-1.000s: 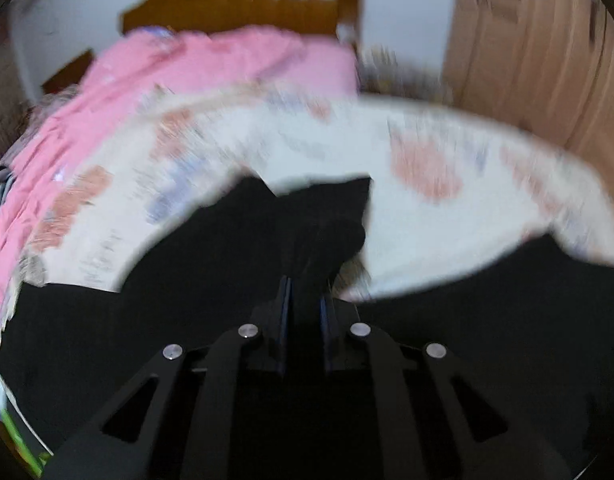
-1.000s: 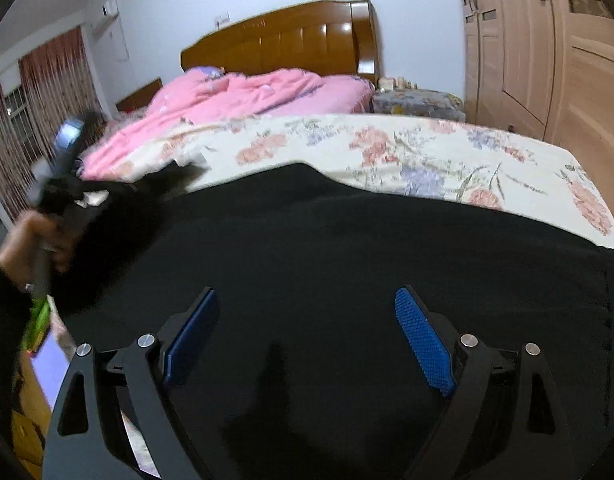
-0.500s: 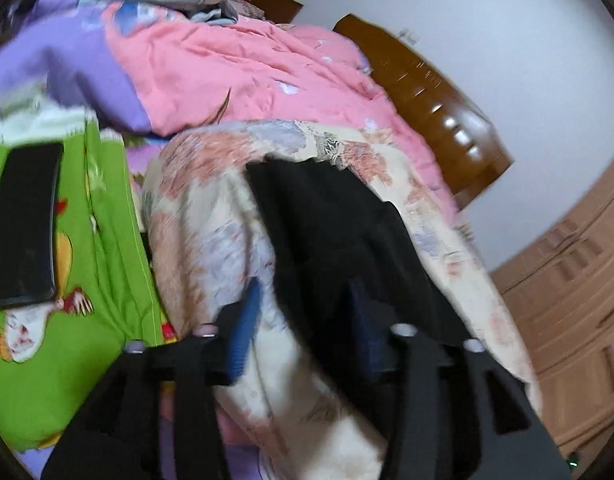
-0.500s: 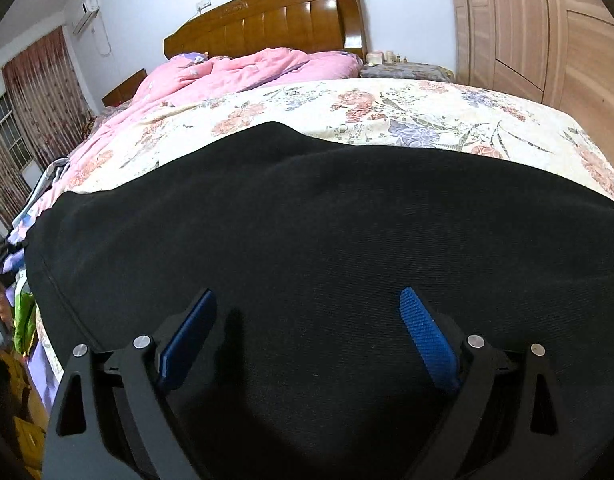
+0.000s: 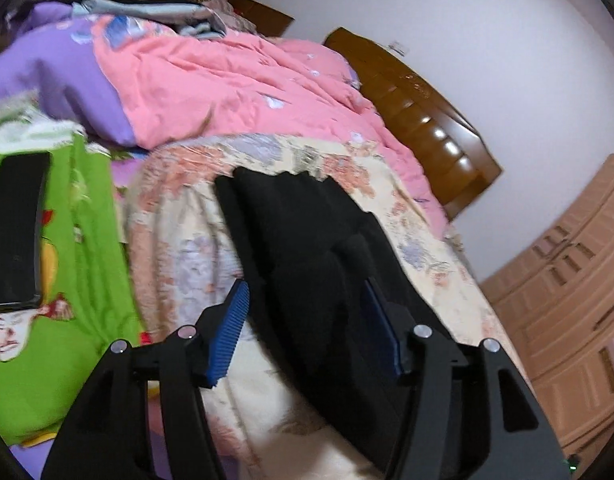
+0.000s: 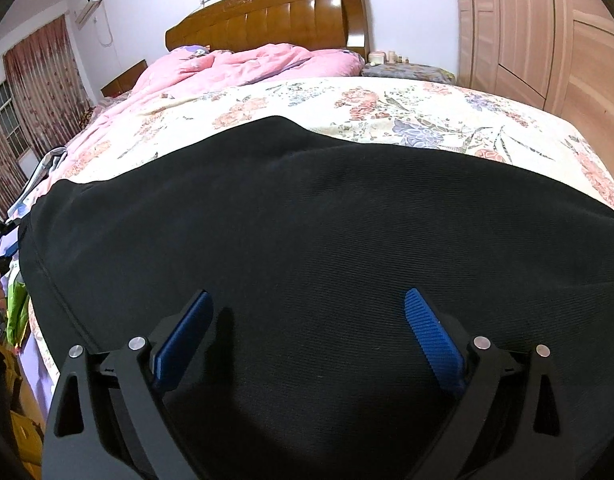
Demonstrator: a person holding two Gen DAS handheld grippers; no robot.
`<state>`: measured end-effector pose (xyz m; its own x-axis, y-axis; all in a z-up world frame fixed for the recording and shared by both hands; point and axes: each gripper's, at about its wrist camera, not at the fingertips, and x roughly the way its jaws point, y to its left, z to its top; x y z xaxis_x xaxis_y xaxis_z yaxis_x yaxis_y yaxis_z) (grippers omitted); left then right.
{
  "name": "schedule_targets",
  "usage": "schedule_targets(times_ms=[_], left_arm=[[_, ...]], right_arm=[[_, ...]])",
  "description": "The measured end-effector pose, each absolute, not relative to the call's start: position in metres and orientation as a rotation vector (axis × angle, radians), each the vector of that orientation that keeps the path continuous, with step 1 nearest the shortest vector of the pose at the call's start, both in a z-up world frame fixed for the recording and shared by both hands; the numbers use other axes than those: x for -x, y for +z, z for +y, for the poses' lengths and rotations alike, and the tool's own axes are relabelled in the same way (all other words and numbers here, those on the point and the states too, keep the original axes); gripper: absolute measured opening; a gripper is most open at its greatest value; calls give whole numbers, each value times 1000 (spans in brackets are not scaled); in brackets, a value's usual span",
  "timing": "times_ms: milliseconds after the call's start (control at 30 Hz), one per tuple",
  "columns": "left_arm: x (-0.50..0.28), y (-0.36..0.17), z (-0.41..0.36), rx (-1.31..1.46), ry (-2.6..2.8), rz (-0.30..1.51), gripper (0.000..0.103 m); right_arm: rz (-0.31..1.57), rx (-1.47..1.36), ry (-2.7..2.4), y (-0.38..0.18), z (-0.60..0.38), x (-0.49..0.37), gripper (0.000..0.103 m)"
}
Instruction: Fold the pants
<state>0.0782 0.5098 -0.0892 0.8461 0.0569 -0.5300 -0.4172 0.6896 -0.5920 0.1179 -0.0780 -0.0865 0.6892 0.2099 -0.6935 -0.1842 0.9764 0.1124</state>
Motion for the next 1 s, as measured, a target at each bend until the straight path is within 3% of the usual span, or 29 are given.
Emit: schedule_targets(times_ms=[67,100,233,267,300,367,467,600,767,800,867,1000], left_arm=[[-82,-94,512,748,262,536,34],[-83,-96,509,711,287,565,28],[-68,-69,477,500,456,528,25],[-63,-57,461,446,463,484,36],[-61,-43,440,405,415,448,70],[-70,-29,407,343,286,442,101],[-110,-17,335,124,126,519,101],[-173,-32,279,-8,26,650,101],[-210,-35,319,153,74,652,101],[-209,-33,327,179,85,634,101],[-207,-33,351,217,150,602,101],[-202,-62,410,428,261,560,101]], right_arm=[[779,-36,224,-86,-77,-117,95],[778,-36,226,-86,-77,-117,95],[777,-39,225,-86,-77,-117,96],[779,-37,225,-86,-76,-117,96],[786,-31,225,-86,-75,-117,97],[829,5,204,-84,-70,-118,97],[861,44,221,-70,-50,-122,97],[751,254,361,-38,22,-133,97],[732,273,572,-29,79,-176,95],[732,260,617,-28,86,-183,92],[745,246,761,-28,107,-201,75],[766,369,951,-39,171,-229,65]])
